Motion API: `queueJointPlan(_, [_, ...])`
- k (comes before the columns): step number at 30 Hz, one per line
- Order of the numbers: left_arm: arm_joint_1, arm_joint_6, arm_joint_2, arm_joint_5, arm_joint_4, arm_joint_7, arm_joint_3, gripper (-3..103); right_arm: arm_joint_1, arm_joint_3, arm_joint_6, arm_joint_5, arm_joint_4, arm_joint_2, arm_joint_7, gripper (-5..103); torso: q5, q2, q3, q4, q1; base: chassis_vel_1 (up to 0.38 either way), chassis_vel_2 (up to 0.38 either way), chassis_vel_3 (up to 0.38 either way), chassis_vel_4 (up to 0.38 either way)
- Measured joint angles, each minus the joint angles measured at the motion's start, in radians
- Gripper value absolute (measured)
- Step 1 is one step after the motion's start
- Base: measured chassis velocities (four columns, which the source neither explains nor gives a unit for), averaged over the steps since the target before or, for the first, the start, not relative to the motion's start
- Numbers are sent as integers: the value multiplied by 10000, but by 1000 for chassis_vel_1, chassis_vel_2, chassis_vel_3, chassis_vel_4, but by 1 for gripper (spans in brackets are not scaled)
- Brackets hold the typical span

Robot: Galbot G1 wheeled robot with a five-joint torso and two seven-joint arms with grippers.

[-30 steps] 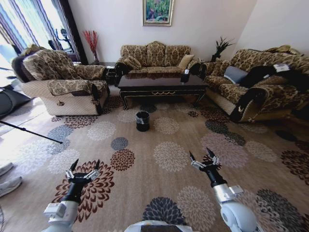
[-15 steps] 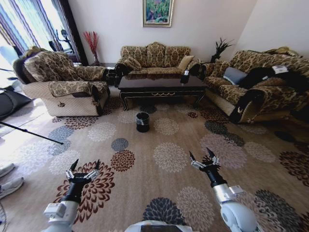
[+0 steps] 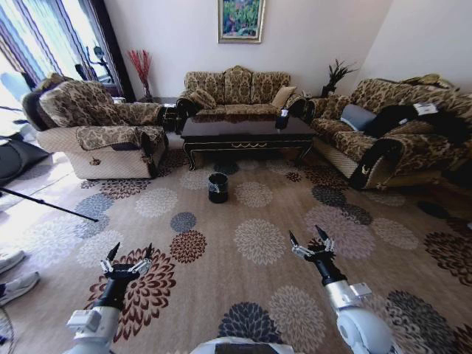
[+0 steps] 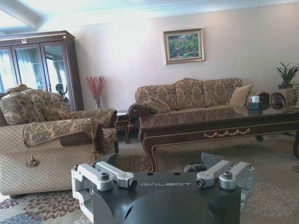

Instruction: Move to the front of the table and pick up the trash from the floor, then place it into the trash bin.

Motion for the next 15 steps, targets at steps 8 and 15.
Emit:
queueJointPlan(8, [1, 0, 0, 0, 0, 0, 0, 100, 1, 0, 0, 0, 0, 0, 0, 100, 0, 337, 197, 0, 140, 0, 0, 0, 0])
queueJointPlan(15, [0, 0, 0, 0, 0, 0, 0, 100, 0, 0, 0, 0, 0, 0, 0, 100, 0, 656, 375, 0, 282, 0, 0, 0, 0])
